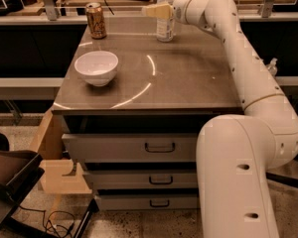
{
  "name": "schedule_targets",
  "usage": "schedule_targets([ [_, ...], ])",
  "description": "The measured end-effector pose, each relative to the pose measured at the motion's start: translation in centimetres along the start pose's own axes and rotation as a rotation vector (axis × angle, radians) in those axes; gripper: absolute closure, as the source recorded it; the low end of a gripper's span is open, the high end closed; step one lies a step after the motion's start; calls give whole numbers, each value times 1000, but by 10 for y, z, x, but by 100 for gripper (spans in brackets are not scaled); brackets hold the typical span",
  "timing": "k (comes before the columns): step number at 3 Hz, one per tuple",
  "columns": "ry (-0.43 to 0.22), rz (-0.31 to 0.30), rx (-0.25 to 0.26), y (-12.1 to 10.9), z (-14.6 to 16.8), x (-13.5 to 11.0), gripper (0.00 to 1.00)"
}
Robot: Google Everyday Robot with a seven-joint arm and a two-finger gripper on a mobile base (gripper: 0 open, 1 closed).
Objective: Pick blue plastic bottle
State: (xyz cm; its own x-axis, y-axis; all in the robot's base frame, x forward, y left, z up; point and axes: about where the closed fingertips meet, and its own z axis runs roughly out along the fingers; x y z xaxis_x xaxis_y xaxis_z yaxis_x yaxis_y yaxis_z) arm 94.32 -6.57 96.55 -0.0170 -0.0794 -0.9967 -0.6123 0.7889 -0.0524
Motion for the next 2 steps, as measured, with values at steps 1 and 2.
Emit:
schedule_targets([
  [1,0,39,-2,0,9,4,18],
  [2,1,38,-5,2,11,5,39],
])
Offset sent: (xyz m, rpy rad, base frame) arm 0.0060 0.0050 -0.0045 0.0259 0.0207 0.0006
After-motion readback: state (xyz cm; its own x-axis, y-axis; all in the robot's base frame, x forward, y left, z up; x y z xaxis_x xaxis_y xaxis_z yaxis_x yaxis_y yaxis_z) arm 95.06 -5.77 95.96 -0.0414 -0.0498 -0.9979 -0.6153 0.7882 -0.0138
